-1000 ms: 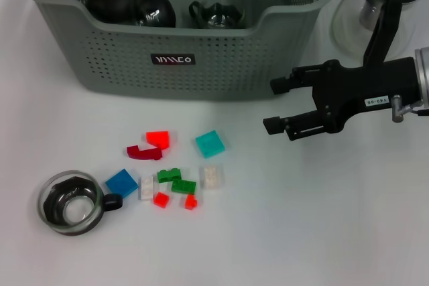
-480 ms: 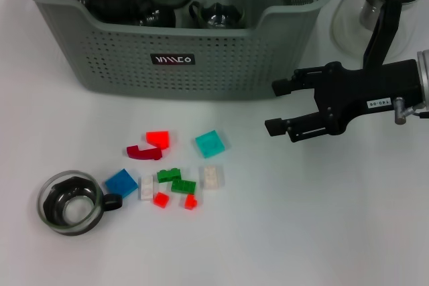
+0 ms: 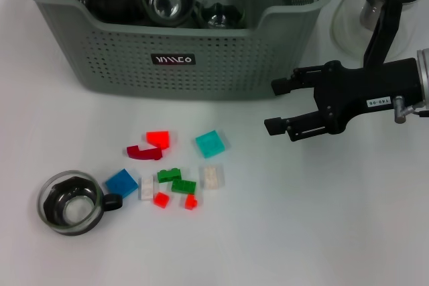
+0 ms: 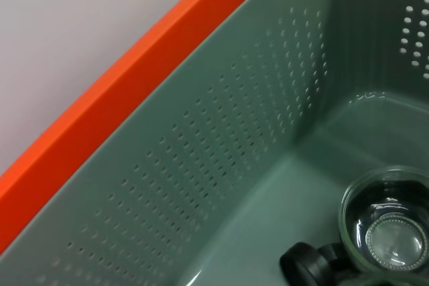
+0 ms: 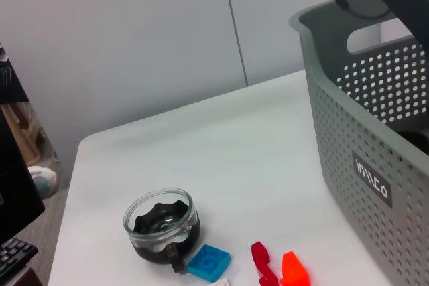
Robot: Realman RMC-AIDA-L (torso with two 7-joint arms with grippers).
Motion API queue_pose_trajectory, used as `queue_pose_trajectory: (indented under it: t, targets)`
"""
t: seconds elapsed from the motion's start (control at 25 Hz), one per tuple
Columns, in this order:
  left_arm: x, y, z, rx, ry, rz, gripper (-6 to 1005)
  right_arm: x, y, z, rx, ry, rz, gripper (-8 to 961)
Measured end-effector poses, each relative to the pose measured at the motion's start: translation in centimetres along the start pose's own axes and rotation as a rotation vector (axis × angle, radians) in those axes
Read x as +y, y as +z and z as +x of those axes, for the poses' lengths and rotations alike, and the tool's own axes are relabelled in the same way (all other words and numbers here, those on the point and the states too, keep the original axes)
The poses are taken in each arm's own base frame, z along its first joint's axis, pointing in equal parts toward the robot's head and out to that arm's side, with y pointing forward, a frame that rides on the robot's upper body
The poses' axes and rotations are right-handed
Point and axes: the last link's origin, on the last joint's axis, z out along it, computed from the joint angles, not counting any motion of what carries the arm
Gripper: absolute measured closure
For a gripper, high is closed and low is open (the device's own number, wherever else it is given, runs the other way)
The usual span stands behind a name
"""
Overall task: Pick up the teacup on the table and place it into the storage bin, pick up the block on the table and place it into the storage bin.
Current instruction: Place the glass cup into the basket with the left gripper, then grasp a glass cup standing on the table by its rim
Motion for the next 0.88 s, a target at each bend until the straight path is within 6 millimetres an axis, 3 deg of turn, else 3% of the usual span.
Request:
queue_pose_trajectory:
  t: [0.24,0.36,0.68,0.88]
  targets:
    - [0.0,0.3,0.0,-0.003,-0.004,0.004,793,0.0,0.0,-0.1,0.0,-0.002,0.0,103]
    - [-0.3,-0.2,0.2,0.007,-0.023,0.0,679,0.0,0.0,-0.1,-0.002,-0.002,0.001,103]
    - [-2.5,-6.5,0.1,0.23,-0.233,-0.196,390,-0.1,-0.1,-0.2,-0.003,-0.003,0.003,102]
    - [-5.0,-9.5,-2.7,0.405,-0.412,-0.352,282,-0.1,-0.1,-0.2,-0.004,-0.003,0.002,102]
